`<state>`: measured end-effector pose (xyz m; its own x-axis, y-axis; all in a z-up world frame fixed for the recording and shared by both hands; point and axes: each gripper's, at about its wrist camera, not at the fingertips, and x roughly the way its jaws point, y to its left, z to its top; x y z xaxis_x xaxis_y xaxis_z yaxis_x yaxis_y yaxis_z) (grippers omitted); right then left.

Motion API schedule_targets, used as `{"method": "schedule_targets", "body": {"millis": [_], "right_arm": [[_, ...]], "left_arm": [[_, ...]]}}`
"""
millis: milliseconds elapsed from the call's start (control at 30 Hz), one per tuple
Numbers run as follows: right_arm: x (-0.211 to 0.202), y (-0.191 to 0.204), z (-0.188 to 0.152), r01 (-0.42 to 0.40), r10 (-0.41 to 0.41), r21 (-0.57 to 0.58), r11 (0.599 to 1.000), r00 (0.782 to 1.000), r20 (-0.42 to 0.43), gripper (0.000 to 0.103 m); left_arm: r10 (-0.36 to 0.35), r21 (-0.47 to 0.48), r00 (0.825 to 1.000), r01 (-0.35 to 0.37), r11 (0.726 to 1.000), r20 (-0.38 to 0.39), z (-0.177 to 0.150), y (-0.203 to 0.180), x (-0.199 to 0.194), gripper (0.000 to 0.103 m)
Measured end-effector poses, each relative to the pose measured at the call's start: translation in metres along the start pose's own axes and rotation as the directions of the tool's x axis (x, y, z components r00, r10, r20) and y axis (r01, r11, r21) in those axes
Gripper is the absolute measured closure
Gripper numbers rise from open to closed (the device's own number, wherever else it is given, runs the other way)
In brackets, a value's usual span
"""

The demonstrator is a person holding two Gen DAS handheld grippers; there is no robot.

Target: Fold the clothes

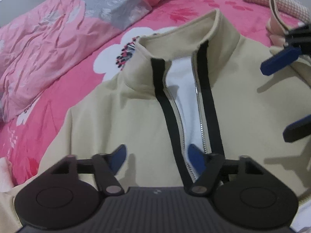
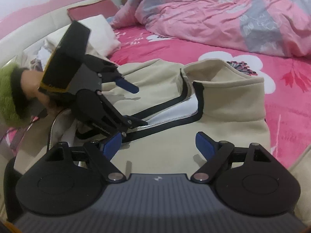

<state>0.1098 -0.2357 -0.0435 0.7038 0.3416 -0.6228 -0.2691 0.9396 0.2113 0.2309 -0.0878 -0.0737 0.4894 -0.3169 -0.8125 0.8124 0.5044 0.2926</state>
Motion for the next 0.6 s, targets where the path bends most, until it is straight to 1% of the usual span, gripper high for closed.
{"method": "schedule_targets", "body": {"millis": [33,67,133,200,233,267,333,400,433,500,567,600], "right_arm": [[-0.001,-0.003,-0.002,0.01,-0.01,0.013,1.0,1.0,-0.001,0.02],[-0.002,-0.006,-0.004,0.021,-0.021,0.026,0.999,1.0,-0.003,0.02],[-0.005,-0.014,-0.01,0.041,-0.041,0.057,0.998,0.999,-0.01,0.02],[-0.009,-0.024,-0.016,0.055,-0.053,0.1,0.994,0.998,-0.014,0.02],[-0.01,-0.027,-0.017,0.051,-0.05,0.121,0.991,0.999,-0.015,0.02],[-0.011,-0.031,-0.018,0.043,-0.042,0.146,0.988,0.999,-0.012,0.02],[-0.013,-0.035,-0.016,0.031,-0.031,0.186,0.982,1.0,-0.001,0.02],[-0.01,-0.037,-0.008,0.041,-0.045,0.211,0.977,0.999,0.011,0.02],[-0.008,-0.039,-0.005,0.048,-0.053,0.223,0.974,0.998,0.017,0.02],[-0.003,-0.043,0.006,0.098,-0.111,0.243,0.965,0.993,0.04,0.019],[0.005,-0.047,0.012,0.174,-0.194,0.265,0.948,0.98,0.052,0.016],[0.009,-0.049,0.015,0.205,-0.228,0.281,0.938,0.972,0.05,0.015]], "left_arm": [[0.033,-0.01,0.999,-0.034,0.999,-0.007,0.001,0.003,-0.001,0.063],[0.062,-0.022,0.998,-0.062,0.998,-0.013,0.001,0.007,-0.001,0.07],[0.083,-0.054,0.996,-0.085,0.995,-0.027,-0.002,0.018,-0.001,0.073],[0.108,-0.086,0.993,-0.111,0.99,-0.043,-0.006,0.026,-0.001,0.079],[0.131,-0.104,0.99,-0.136,0.985,-0.05,-0.007,0.031,-0.002,0.087],[0.173,-0.13,0.983,-0.179,0.975,-0.055,-0.008,0.037,-0.002,0.09],[0.251,-0.19,0.966,-0.259,0.947,-0.067,-0.008,0.051,-0.003,0.091],[0.289,-0.31,0.954,-0.297,0.903,-0.073,-0.012,0.073,-0.006,0.091],[0.301,-0.365,0.95,-0.308,0.879,-0.077,-0.014,0.084,-0.008,0.09],[0.283,-0.442,0.956,-0.284,0.851,-0.07,-0.021,0.097,-0.01,0.089],[0.261,-0.459,0.964,-0.254,0.851,-0.05,-0.023,0.099,-0.012,0.082],[0.265,-0.441,0.963,-0.255,0.861,-0.039,-0.023,0.095,-0.013,0.081]]}}
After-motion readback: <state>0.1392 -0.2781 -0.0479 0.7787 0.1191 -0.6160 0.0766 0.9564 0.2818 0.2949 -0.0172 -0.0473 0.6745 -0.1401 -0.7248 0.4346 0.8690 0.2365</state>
